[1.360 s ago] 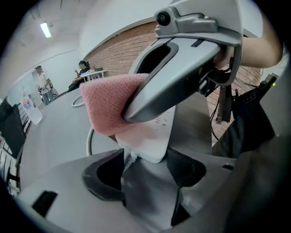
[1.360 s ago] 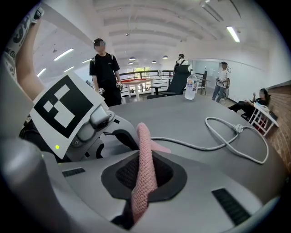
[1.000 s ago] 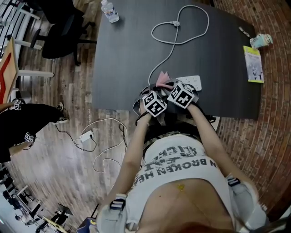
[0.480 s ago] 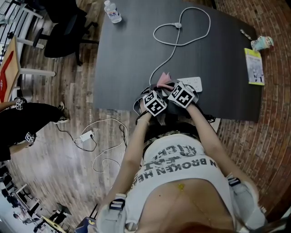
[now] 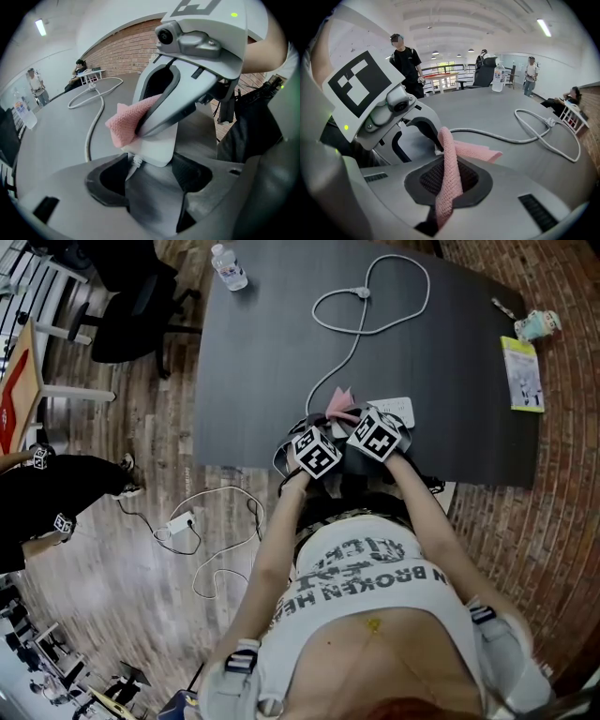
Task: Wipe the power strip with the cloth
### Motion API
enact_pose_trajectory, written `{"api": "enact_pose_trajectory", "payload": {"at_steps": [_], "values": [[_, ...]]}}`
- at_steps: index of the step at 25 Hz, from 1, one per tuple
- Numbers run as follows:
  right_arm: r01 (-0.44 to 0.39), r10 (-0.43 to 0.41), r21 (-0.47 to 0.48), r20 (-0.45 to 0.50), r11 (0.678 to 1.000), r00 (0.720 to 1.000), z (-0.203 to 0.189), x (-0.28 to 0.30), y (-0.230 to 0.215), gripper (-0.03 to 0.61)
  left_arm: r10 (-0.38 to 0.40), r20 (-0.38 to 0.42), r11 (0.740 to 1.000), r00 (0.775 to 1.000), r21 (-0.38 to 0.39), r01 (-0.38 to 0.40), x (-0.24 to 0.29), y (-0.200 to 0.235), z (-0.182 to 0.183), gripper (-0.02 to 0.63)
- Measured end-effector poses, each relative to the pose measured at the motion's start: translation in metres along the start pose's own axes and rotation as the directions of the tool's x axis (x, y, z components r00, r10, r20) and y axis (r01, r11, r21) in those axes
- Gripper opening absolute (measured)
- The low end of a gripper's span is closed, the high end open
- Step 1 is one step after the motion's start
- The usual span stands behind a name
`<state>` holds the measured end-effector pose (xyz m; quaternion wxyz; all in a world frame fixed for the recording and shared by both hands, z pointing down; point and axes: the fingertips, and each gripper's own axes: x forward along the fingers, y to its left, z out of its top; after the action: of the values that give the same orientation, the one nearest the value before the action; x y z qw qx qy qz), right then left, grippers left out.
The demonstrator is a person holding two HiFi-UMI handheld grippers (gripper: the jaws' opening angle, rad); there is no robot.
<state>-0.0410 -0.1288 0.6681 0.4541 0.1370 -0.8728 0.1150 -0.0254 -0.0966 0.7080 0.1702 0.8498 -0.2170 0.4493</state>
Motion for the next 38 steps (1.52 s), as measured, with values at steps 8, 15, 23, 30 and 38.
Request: {"api": "enact_pose_trajectory", "payload": {"at_steps": [8,15,23,30,38], "values": [[0.033,-0.033,0.029,-0.004,0.999,0.999,-0.017,-0.013,-0.017,0.017,0.001,-0.007,1.0,1.0,-0.002,-0.001,0.002,-0.001,-0.001,0.275],[0.055,-0.055,0.065,-0.003,0.996,0.998,-0.028,-0.021,-0.03,0.017,-0.004,-0.004,1.0,1.0,-0.004,0.004,0.001,-0.001,-0.001,0.275],[0.097,-0.097,0.083,-0.008,0.992,0.995,-0.046,-0.034,-0.046,0.017,0.0,-0.005,1.0,1.0,-0.005,0.0,0.002,-0.001,-0.002,0.276],[0.12,-0.117,0.128,-0.027,0.985,0.993,-0.064,-0.048,-0.055,0.017,-0.007,0.002,1.0,1.0,-0.007,0.007,0.0,-0.005,0.001,0.275],[0.152,-0.146,0.152,-0.05,0.977,0.988,-0.077,-0.058,-0.066,0.017,-0.003,0.002,1.0,1.0,-0.009,0.003,0.001,-0.002,-0.001,0.275]]}}
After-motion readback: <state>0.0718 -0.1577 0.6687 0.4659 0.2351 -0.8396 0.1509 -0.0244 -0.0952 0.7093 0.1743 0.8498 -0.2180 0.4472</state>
